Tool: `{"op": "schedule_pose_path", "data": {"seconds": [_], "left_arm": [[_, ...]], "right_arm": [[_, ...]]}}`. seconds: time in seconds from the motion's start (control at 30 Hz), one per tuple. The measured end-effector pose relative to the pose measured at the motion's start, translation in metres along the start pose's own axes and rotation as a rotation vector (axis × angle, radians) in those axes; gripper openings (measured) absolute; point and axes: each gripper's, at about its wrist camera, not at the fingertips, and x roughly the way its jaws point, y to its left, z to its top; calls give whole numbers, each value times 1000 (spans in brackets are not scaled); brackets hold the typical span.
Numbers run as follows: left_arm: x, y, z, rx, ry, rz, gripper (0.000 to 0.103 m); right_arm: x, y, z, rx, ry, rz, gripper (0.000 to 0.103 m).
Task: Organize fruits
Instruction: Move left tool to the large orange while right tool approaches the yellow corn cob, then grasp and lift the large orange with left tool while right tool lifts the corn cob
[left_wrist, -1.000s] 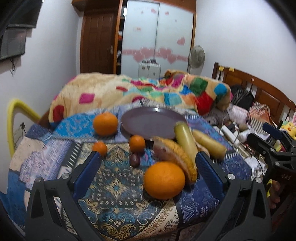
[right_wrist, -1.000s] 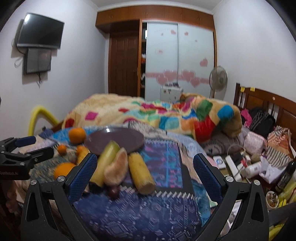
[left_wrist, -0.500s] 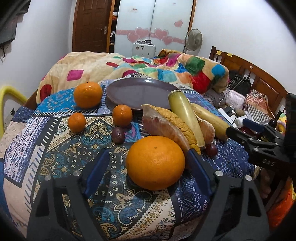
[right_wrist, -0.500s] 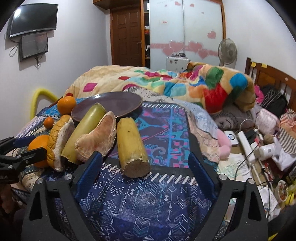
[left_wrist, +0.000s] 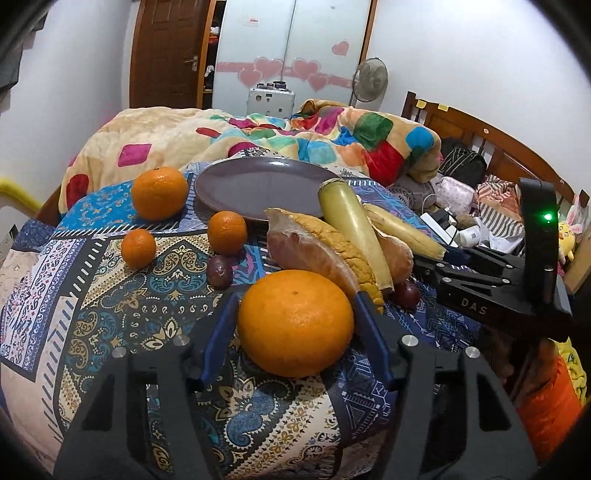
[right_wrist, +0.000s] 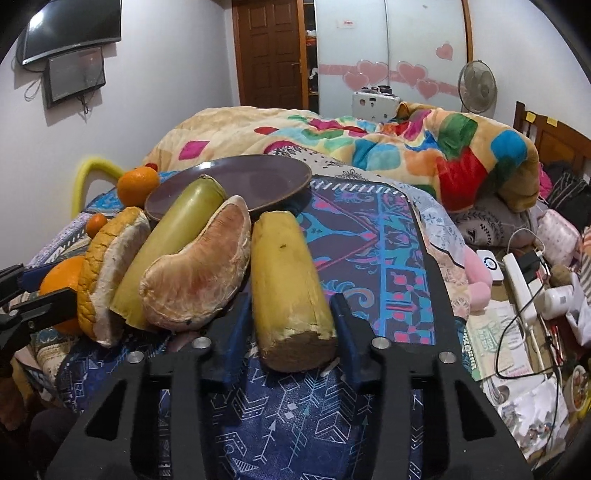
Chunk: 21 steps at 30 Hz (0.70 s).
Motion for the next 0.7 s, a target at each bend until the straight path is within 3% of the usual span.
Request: {"op": "schedule_pose_path", "data": {"seconds": [0.5, 0.7], "left_arm": [[-26, 35, -6, -42, 27, 116, 62], [-24, 43, -6, -49, 39, 115, 63]], "right_arm": [[-31, 4, -19, -21, 26, -13, 37], [-39, 6, -19, -44, 32, -24, 41]]}}
